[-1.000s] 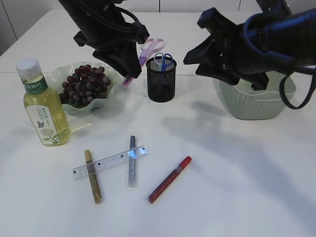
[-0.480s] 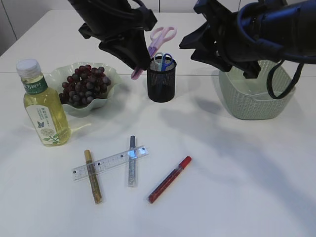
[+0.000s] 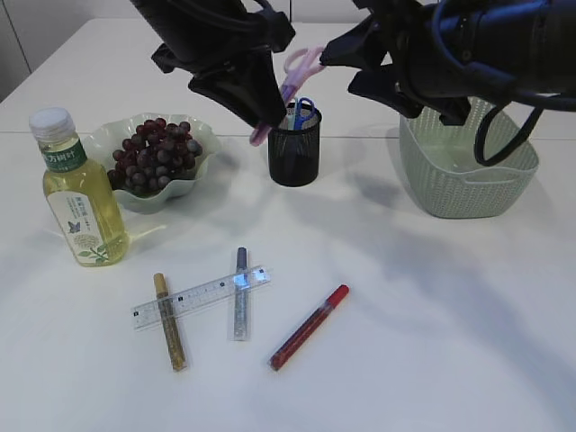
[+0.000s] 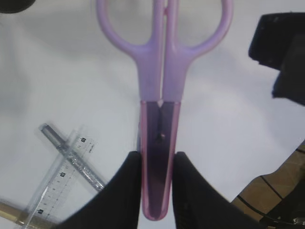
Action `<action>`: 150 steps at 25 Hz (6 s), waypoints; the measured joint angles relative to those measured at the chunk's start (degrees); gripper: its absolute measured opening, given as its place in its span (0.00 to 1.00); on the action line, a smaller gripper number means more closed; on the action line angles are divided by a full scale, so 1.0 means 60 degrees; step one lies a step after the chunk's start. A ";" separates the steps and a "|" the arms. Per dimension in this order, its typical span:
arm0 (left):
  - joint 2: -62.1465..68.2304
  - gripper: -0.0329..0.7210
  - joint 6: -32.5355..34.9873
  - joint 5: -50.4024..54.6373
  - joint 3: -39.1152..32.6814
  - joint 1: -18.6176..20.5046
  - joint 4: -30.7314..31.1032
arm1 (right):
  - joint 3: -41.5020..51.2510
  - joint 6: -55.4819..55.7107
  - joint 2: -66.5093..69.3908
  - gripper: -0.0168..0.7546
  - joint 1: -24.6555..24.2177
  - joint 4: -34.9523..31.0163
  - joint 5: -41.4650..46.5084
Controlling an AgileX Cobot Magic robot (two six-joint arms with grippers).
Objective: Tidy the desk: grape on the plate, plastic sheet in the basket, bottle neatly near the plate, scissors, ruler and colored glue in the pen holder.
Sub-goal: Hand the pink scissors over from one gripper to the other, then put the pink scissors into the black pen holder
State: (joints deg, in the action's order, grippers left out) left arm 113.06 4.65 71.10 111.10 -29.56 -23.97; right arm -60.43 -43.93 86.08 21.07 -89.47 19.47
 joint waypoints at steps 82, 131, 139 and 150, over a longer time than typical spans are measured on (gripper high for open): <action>-0.0045 0.36 0.0679 0.0000 -0.0022 0.0000 -0.1526 | -0.0865 -0.2092 0.1474 0.11 0.0000 -0.2304 0.1252; -0.0300 0.41 -0.0507 0.0000 -0.0022 0.0000 0.3181 | -0.0865 -0.2332 0.1474 0.11 -0.0319 -0.1901 0.0875; -0.0300 0.41 -0.0531 0.0004 -0.0022 0.0000 0.3488 | -0.0924 -0.2811 0.1474 0.11 -0.0319 0.0081 0.0853; -0.0300 0.41 -0.0531 0.0020 -0.0022 0.0000 0.3632 | -0.2530 -0.3032 0.2311 0.11 -0.0319 0.3219 0.0548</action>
State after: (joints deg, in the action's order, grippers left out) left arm 111.26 1.47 71.22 110.97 -29.56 -2.18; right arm -75.61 -62.12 99.94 19.16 -70.16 22.76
